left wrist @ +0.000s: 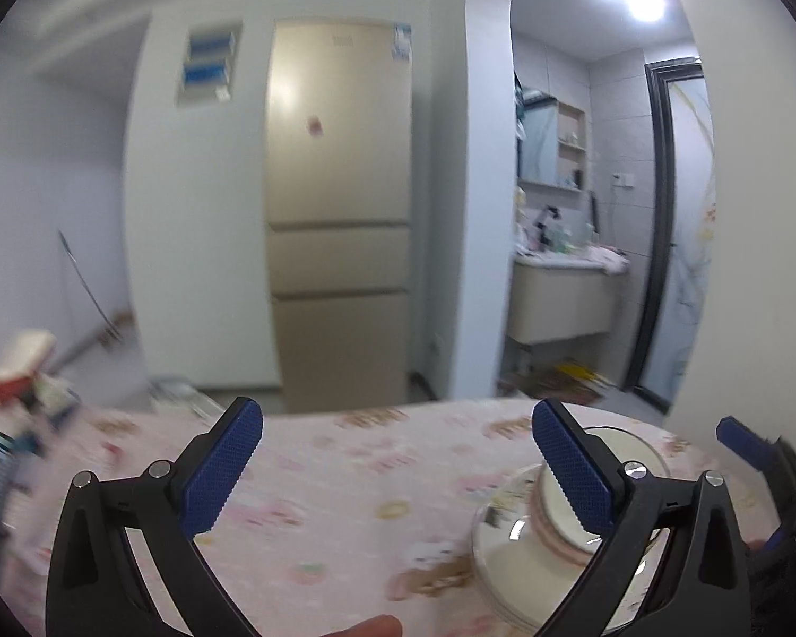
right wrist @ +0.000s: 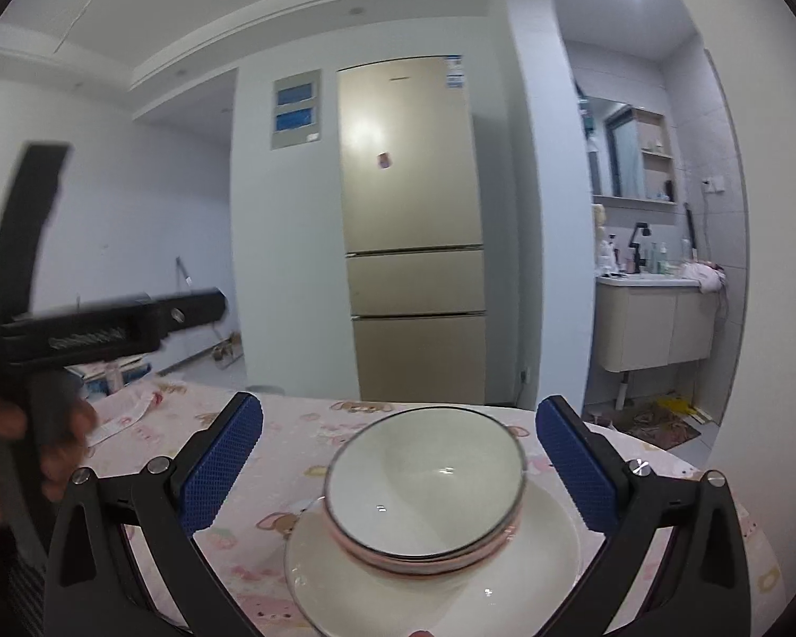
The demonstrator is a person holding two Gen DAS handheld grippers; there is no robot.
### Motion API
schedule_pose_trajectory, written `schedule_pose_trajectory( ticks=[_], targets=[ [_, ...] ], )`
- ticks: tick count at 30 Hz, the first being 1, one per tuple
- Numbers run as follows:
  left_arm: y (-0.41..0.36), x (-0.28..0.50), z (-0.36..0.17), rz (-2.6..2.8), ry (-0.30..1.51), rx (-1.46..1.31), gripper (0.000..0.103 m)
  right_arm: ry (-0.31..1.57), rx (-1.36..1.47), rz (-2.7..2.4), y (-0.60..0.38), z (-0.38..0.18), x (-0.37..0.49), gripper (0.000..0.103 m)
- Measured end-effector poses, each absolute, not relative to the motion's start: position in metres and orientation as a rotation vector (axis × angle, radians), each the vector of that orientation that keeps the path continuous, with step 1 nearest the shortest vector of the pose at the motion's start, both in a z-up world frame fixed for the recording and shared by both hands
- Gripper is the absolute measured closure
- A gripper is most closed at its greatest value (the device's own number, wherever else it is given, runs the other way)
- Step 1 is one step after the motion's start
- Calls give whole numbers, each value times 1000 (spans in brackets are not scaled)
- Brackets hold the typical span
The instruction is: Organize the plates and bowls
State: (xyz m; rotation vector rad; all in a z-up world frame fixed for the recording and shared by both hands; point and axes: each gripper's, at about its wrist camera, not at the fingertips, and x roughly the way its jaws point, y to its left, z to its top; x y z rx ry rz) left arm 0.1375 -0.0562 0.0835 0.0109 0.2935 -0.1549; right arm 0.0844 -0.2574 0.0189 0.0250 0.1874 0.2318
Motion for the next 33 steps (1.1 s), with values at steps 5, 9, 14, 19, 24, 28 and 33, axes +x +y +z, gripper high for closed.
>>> schedule_pose_trajectory(
  ticks=[5,9,14,19,24,28,33],
  targets=[
    [-45,98,92,-99,246,66,0,127,2,279,-248,41,67,0],
    [-44,64,96,-94,225,91,0,93,-10,330,-241,60,51,0],
    [-40,24,99,-111,205,104,0,50,-27,362,-229,78,23,0],
    [-29,-9,98,-94,183,105,0,22,-48,383,-217,86,-5,0],
    [-16,-38,89,-71,165,108,0,-1,-66,392,-207,84,-31,0],
    [-6,-49,76,-63,179,104,0,18,-70,384,-206,74,-39,0],
    [6,-47,56,-43,208,101,0,84,-68,358,-210,53,-34,0]
  ],
)
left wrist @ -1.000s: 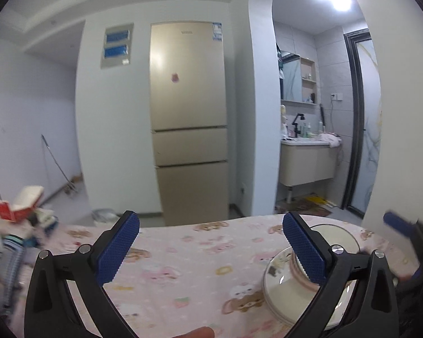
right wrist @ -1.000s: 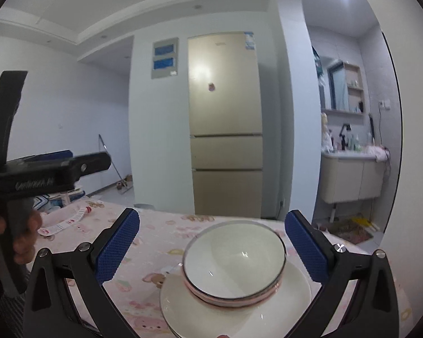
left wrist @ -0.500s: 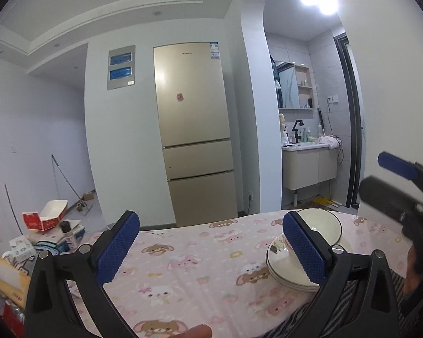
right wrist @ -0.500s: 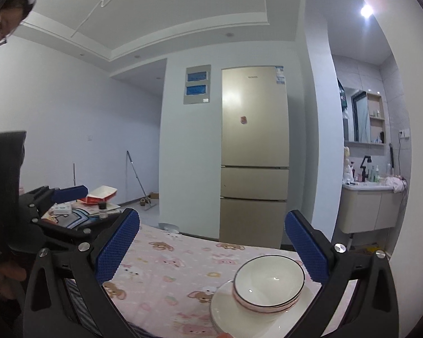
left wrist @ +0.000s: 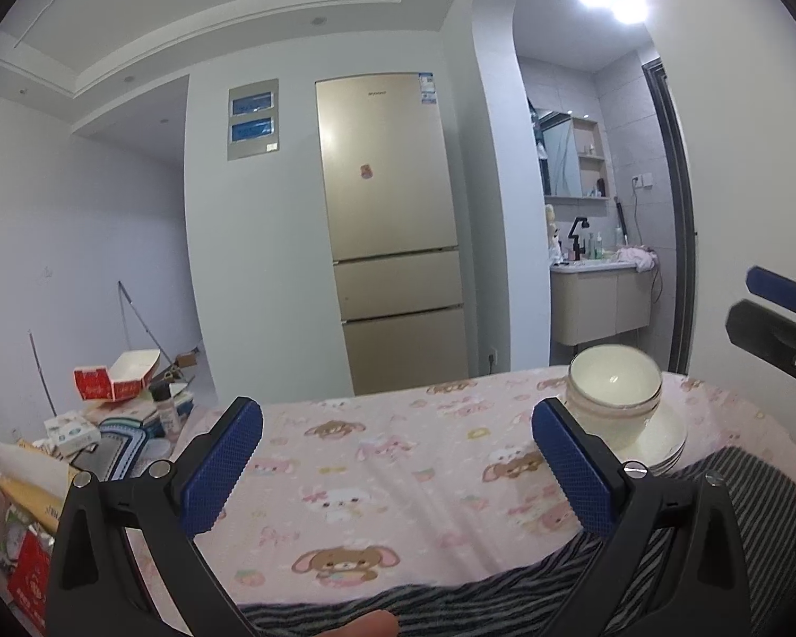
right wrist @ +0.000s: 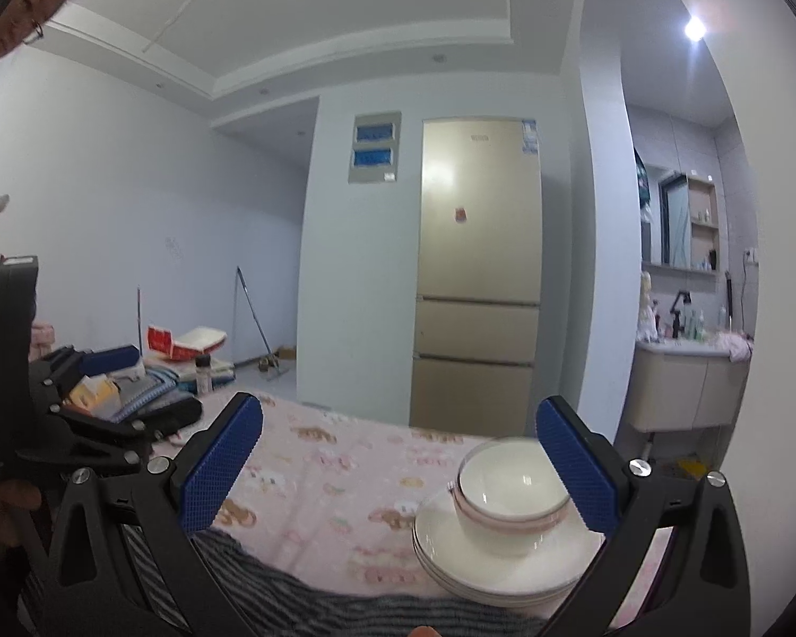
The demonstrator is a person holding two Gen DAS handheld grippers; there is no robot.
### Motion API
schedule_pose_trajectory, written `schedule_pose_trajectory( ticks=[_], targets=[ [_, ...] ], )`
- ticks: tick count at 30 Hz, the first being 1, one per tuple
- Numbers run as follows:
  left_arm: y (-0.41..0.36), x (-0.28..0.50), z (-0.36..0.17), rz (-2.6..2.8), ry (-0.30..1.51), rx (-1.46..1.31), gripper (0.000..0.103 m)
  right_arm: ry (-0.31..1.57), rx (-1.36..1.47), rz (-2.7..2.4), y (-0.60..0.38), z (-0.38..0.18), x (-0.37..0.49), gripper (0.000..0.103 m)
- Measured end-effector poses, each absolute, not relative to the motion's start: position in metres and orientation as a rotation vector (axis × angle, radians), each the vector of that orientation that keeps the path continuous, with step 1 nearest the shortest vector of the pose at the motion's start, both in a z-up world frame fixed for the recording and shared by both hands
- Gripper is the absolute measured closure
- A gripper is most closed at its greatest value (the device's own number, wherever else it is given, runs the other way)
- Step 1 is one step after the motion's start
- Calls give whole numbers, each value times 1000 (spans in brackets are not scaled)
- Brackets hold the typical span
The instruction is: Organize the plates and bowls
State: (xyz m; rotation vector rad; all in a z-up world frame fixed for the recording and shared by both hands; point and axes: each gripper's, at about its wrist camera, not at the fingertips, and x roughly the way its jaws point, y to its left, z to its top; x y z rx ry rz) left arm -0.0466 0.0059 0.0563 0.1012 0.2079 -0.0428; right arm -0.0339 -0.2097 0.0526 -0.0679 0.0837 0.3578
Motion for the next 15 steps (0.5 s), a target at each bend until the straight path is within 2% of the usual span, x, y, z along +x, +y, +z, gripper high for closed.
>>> schedule_pose_trajectory(
  ticks=[15],
  targets=[
    [-12,-3,-4,-30,350,134,0,264,-88,355,-217,-14,-7,0]
  ],
)
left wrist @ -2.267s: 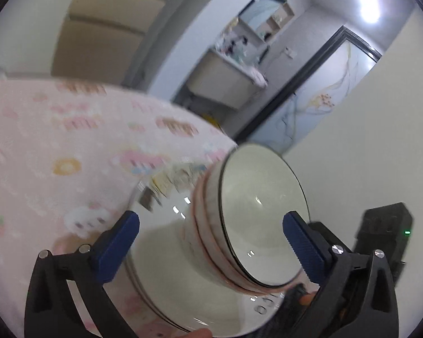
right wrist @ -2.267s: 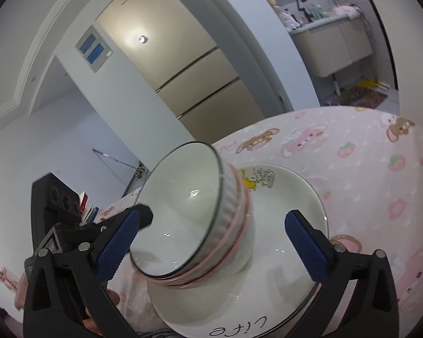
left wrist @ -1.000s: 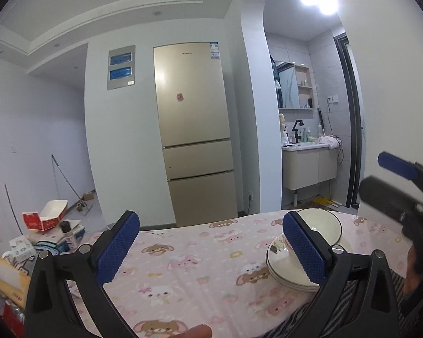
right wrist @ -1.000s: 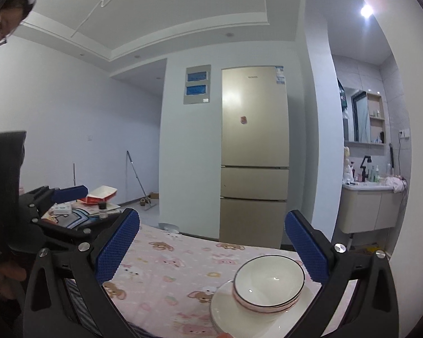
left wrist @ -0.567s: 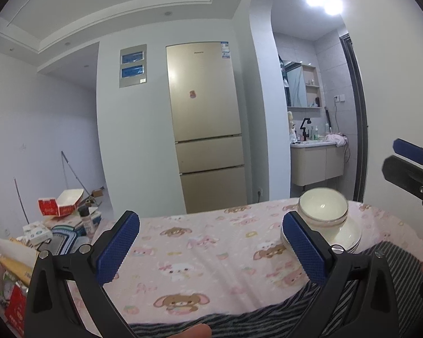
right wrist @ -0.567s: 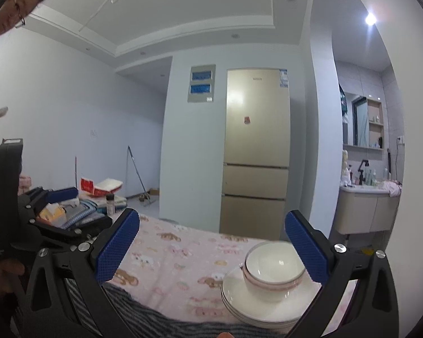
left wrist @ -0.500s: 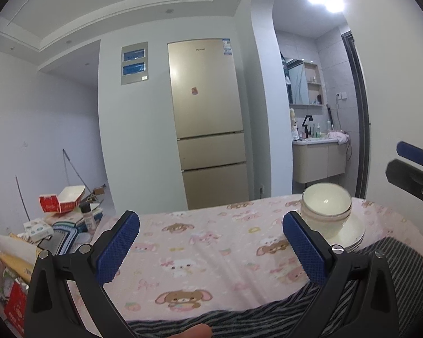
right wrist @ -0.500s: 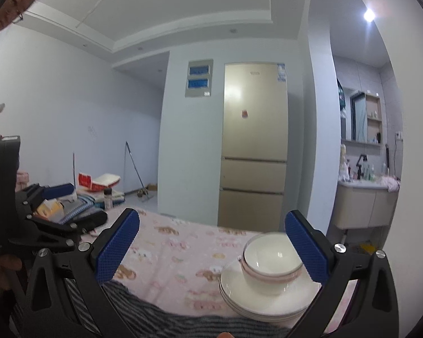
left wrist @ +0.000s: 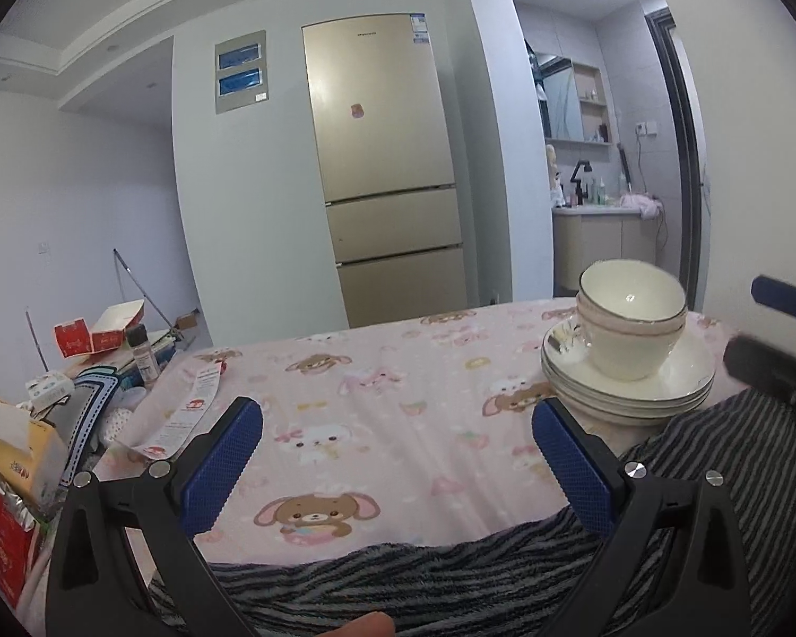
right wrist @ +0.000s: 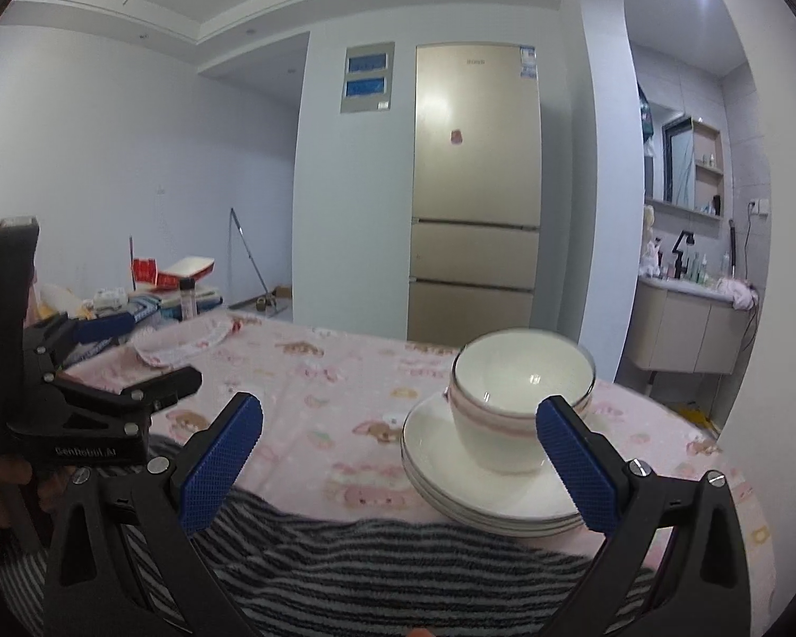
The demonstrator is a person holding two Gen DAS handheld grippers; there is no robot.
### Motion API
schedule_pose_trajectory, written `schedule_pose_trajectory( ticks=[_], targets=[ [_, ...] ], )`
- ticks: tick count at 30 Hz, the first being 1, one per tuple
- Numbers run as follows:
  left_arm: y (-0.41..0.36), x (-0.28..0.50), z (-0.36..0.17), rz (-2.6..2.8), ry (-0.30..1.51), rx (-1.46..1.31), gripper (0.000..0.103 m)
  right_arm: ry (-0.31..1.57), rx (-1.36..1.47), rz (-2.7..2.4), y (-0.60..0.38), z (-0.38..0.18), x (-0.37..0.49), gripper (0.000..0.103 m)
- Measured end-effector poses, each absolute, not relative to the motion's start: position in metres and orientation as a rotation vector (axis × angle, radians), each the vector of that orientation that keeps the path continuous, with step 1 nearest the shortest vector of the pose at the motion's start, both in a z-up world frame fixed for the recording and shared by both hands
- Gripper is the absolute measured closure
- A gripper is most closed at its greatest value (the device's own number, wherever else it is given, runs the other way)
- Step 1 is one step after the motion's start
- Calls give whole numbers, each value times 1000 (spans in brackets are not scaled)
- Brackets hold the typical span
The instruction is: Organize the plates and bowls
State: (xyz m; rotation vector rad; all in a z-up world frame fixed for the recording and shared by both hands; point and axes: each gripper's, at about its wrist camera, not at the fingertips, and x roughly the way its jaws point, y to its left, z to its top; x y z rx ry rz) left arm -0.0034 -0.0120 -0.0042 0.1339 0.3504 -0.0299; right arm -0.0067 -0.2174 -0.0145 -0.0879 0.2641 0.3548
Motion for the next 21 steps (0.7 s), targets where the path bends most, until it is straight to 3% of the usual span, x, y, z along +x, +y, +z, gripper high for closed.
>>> schedule_pose_trajectory(
  ticks=[21],
  targets=[
    [-8,3,-15,-34,389,112,0,339,-73,344,-218,-21,3,0]
  ],
)
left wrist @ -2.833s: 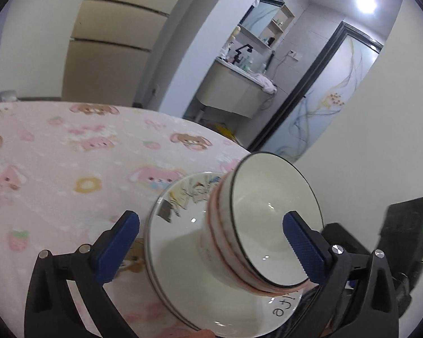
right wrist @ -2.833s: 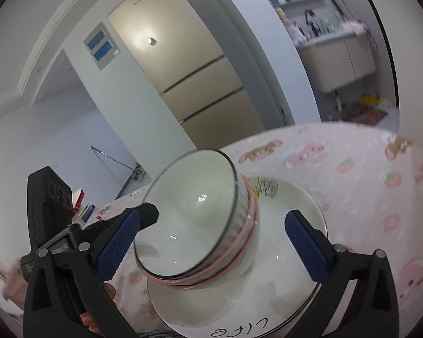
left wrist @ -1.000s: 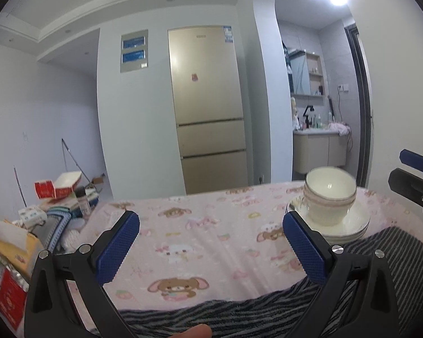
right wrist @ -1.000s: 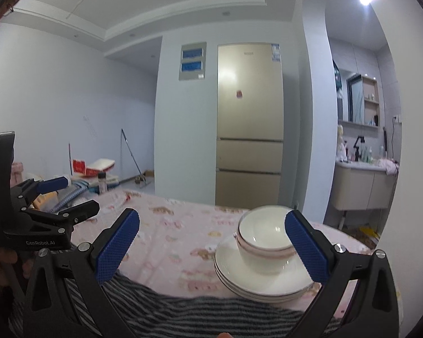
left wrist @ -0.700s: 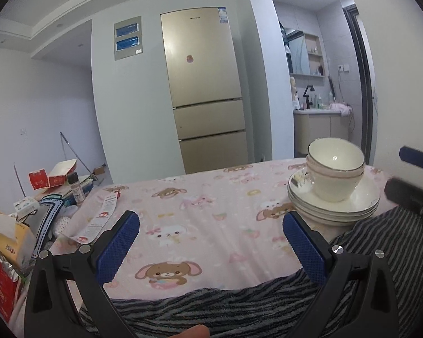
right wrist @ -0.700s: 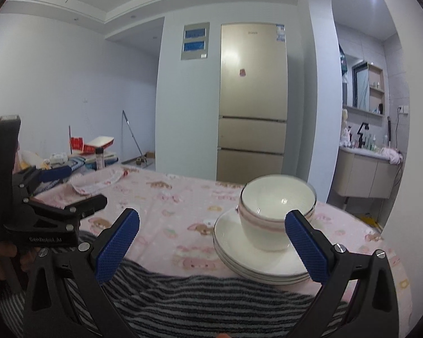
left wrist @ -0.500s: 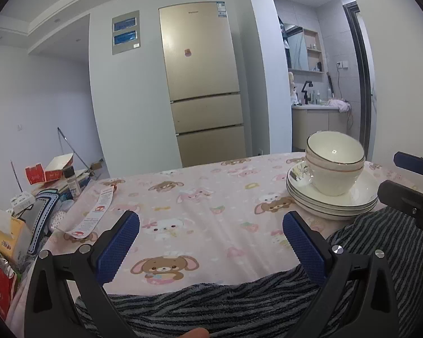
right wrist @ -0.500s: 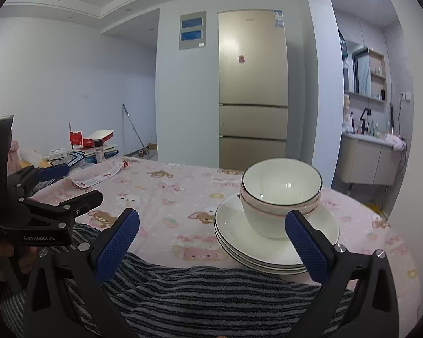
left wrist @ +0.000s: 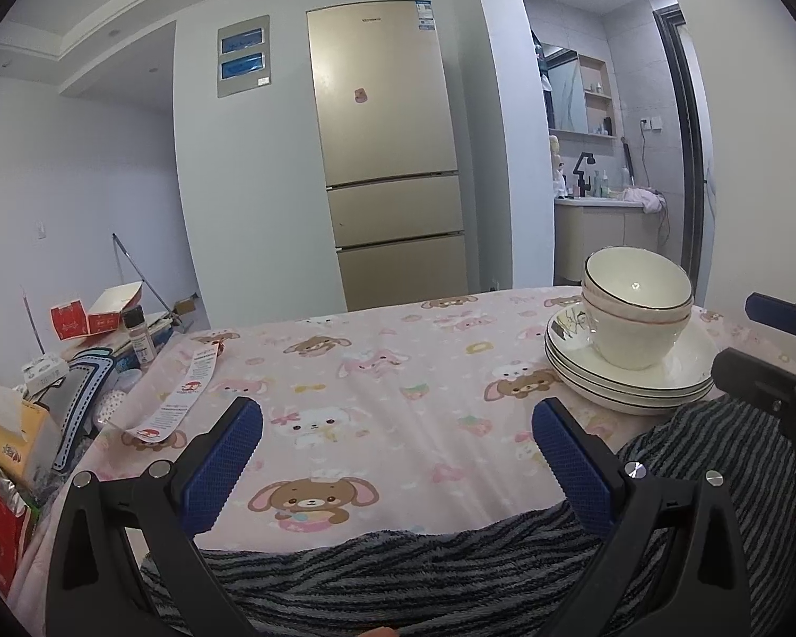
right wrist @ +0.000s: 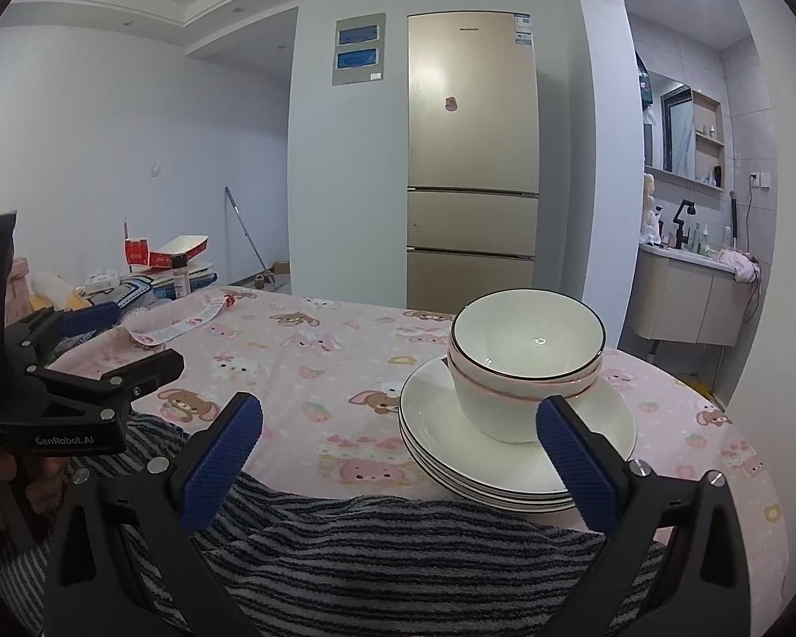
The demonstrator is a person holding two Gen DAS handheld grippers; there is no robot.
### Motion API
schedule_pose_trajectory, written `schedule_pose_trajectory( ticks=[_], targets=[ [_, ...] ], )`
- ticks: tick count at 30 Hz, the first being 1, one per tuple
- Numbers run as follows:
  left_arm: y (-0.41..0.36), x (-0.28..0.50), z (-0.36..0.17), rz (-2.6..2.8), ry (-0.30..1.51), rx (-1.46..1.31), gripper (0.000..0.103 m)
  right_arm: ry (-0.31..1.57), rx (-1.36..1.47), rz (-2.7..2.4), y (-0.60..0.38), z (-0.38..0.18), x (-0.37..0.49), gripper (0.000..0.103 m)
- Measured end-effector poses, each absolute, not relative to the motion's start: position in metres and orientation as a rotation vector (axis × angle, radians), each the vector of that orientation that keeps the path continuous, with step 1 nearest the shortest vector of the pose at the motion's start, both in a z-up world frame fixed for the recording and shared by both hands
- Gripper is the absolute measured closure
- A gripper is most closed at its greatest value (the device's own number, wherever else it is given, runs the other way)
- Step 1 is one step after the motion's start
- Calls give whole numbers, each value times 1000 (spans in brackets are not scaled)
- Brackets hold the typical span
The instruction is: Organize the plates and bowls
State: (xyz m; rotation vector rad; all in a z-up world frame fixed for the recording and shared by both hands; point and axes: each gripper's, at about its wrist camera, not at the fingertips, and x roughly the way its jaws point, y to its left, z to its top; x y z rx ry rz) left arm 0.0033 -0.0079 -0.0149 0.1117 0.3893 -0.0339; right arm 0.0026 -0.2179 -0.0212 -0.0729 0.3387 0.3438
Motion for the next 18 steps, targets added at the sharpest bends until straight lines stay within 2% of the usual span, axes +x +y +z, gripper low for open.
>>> schedule_pose_trajectory(
  ticks=[18],
  targets=[
    [-6,10,-18,-37,411,118,0,325,-82,344,-217,-20,-1,0]
  ],
)
